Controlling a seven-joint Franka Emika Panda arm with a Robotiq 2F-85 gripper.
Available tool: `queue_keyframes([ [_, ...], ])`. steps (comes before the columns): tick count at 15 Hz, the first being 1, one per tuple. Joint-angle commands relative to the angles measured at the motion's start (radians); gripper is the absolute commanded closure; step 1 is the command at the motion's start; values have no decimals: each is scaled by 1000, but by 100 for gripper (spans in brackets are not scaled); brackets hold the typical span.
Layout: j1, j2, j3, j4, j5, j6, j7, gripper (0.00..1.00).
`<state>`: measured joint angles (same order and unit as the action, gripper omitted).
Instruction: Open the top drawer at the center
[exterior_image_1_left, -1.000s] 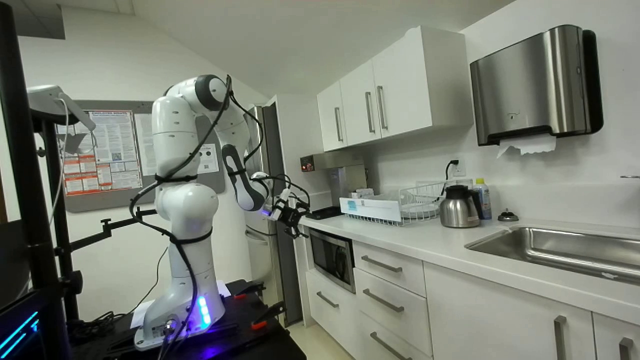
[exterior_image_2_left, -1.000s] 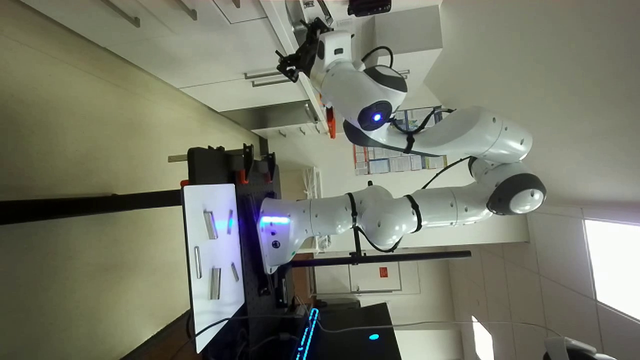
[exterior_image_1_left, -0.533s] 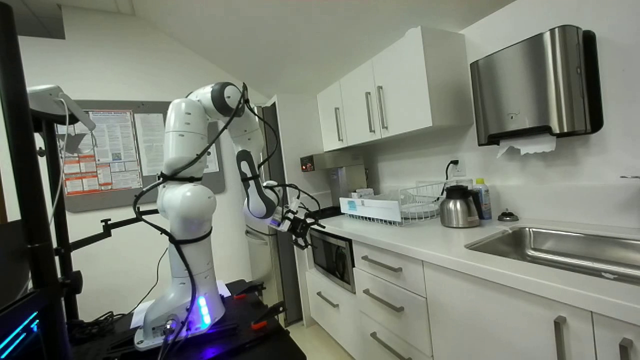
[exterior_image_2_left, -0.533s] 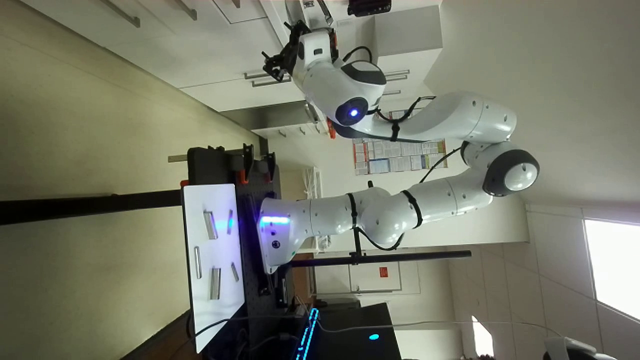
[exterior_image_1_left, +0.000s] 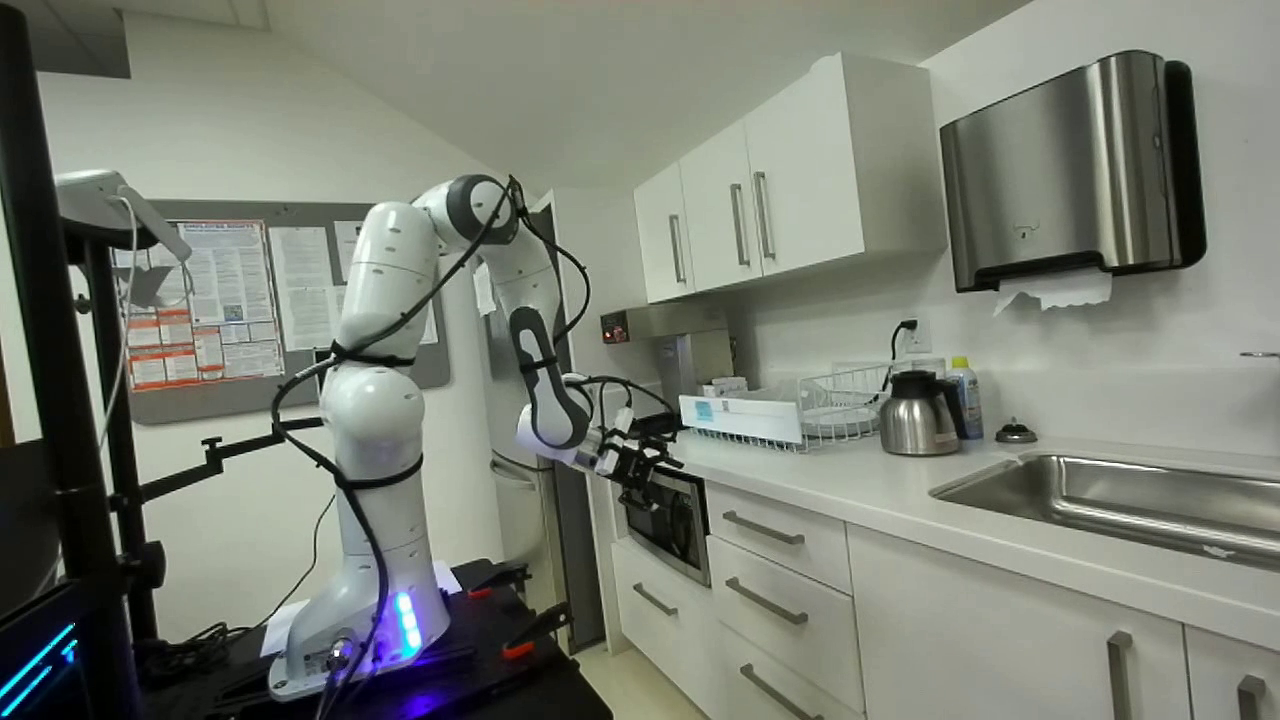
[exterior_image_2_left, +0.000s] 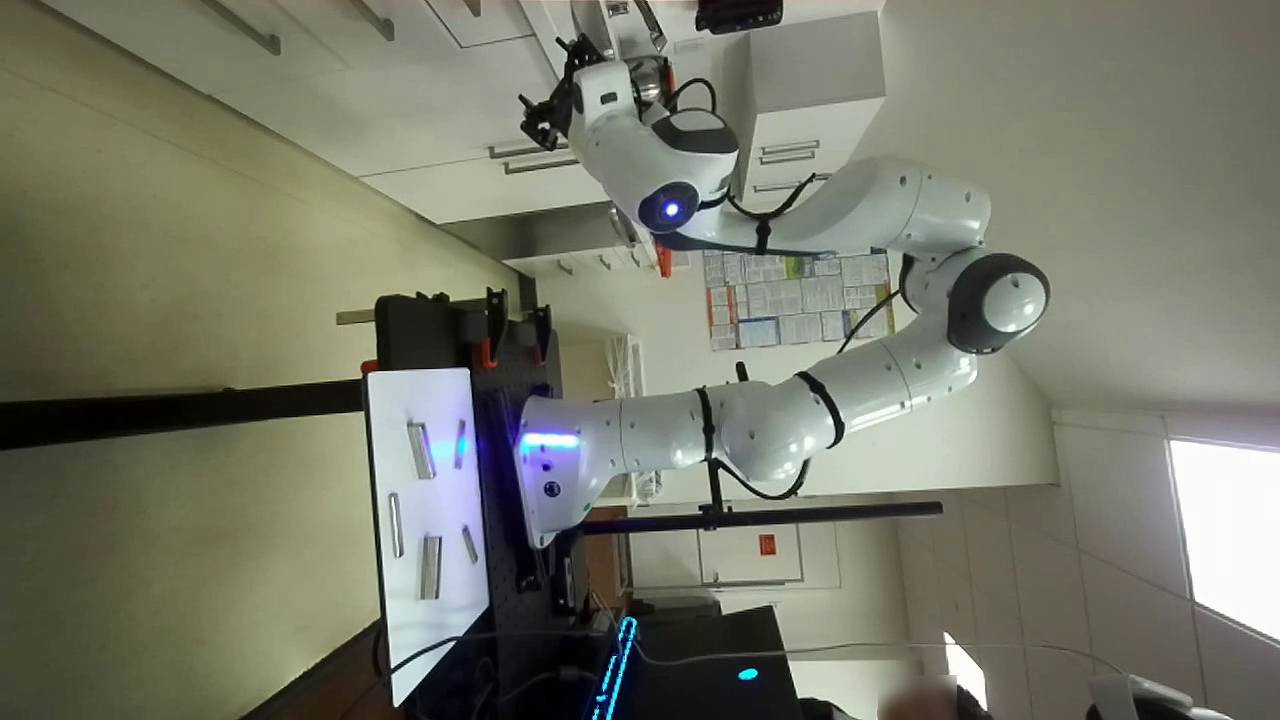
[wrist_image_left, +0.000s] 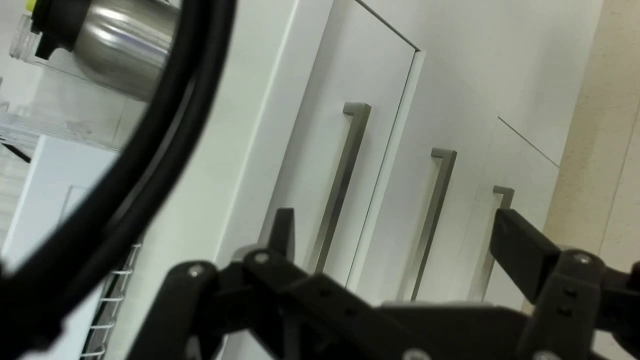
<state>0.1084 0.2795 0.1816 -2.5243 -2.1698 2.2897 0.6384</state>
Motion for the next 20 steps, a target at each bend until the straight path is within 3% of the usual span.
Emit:
queue_keyframes([
  [1, -28, 61, 6, 82, -74, -1, 1, 0],
  [12, -56, 391, 29, 421, -178, -21, 3, 0],
  [20, -58, 564, 30, 635, -157, -5, -53, 0],
])
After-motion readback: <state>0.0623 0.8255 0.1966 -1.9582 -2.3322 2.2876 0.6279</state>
